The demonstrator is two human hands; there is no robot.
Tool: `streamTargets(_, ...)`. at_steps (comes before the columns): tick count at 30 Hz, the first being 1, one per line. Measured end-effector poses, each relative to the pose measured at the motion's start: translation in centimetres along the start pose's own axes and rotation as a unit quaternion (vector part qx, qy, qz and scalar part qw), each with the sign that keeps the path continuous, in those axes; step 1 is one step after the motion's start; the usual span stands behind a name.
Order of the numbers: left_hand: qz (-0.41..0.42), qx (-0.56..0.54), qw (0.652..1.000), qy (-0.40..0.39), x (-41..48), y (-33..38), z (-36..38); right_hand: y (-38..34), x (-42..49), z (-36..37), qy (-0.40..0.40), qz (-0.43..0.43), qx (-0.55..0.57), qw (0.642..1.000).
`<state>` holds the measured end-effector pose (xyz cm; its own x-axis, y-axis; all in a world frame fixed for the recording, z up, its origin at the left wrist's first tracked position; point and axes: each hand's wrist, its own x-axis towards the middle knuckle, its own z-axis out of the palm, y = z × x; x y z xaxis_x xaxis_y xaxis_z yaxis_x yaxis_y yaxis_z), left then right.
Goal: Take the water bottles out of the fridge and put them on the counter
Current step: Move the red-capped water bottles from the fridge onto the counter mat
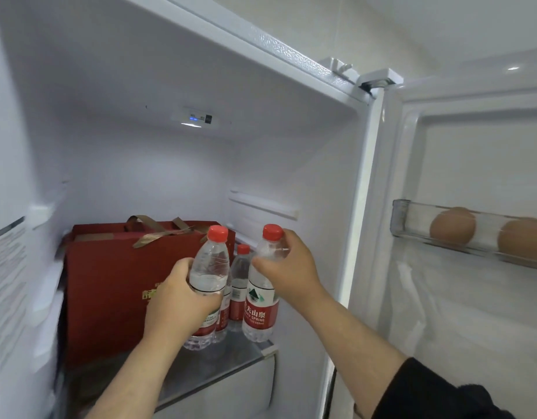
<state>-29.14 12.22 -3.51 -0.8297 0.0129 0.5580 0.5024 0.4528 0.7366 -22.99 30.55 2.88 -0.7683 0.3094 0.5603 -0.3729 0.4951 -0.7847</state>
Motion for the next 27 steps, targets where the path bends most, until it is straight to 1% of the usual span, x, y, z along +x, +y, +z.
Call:
streamTargets(7, 0.03, 0.003, 0.999, -0.016, -3.8, 5.8, -3.1, -5.1, -4.9, -5.0, -0.003, -0.065, 0.009, 0.998)
streamTargets(10, 0.041, -0.022, 0.999, -0.008, -6.1, 9.4, -4.1, -7.4, -6.5, -8.3, 0.003, -0.08, 0.029, 0.996)
streamTargets(15, 0.057, -0.066, 0.996, 0.026, -11.9, 15.4, -4.8, -9.8, -10.5, -13.9, -0.021, -0.117, 0.049, 0.992)
streamTargets(23, 0.045, -0.077, 0.995, 0.045, -22.4, 23.3, -4.5, -11.3, -18.2, -23.5, -0.047, -0.123, 0.069, 0.989)
streamTargets(27, 0.065, -0.07, 0.995, 0.032, -26.7, 28.1, -4.6, -13.0, -21.4, -28.4, -0.049, -0.128, 0.082, 0.987)
